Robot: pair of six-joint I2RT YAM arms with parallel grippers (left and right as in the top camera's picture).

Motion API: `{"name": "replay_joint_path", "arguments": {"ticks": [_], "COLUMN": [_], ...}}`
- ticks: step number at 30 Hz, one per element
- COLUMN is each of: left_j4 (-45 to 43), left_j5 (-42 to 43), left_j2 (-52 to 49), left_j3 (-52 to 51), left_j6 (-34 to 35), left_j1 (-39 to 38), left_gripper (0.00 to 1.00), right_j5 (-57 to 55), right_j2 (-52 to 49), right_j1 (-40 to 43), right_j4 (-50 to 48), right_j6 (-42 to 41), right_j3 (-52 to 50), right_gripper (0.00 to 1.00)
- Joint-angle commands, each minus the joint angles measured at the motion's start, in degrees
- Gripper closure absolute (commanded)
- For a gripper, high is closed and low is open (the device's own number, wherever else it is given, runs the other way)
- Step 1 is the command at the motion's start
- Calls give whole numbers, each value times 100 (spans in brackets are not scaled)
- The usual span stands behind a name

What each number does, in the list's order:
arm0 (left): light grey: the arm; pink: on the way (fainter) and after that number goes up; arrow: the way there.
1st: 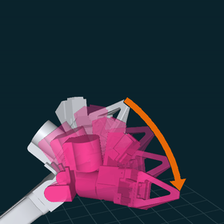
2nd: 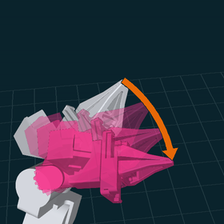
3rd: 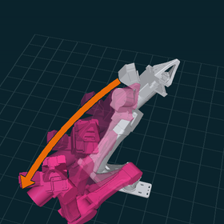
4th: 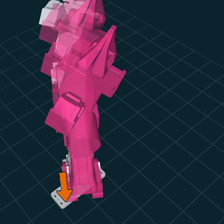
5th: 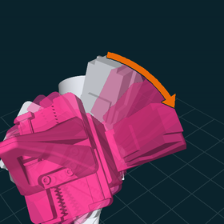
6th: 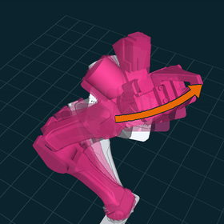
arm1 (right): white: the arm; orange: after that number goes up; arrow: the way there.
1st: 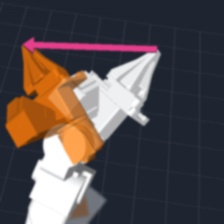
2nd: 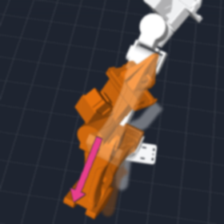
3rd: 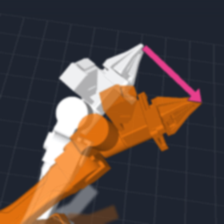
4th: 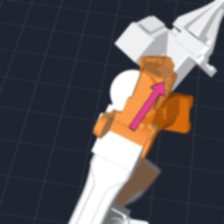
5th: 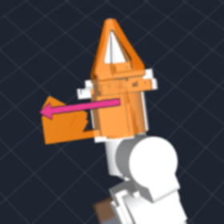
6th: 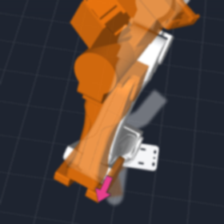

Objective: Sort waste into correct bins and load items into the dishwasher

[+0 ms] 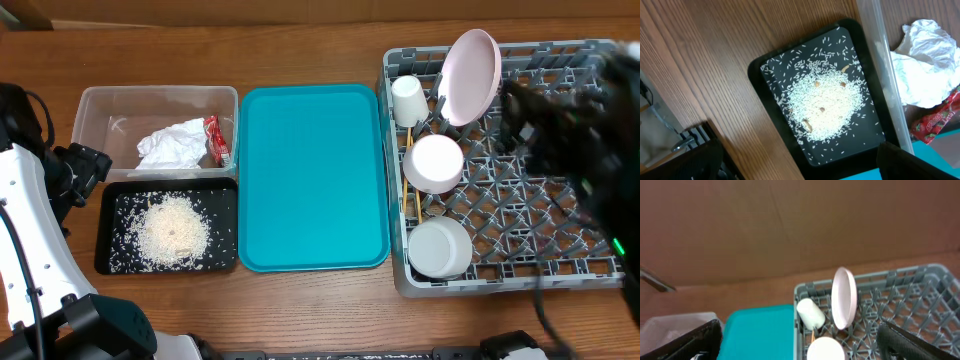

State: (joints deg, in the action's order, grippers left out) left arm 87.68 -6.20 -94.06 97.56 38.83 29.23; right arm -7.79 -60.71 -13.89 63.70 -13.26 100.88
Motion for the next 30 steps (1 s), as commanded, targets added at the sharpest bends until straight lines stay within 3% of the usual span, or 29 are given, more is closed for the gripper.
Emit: {"name": "replay_joint_path", "arguments": {"ticks": [1, 12, 20, 30], "left_j4": [7, 7, 9, 9], "left_j5": [-17, -17, -17, -17], "left_j2": [68, 68, 68, 68], "left_j3": [129, 129, 129, 129], "left_j6": [59, 59, 59, 59], "left_j1": [-39, -39, -39, -39], "left_gripper": [0, 0, 0, 0], "right_j5": [-120, -109, -111, 149], "right_j2": [758, 3792, 5204, 5678], "right_j1": [13, 28, 348, 389], "right_j4": [-107, -2111, -3508, -7313], "right_j6": [2, -28, -662, -844], "right_j3": [-356, -3731, -5801, -8054], "right_gripper": [0, 0, 0, 0]}}
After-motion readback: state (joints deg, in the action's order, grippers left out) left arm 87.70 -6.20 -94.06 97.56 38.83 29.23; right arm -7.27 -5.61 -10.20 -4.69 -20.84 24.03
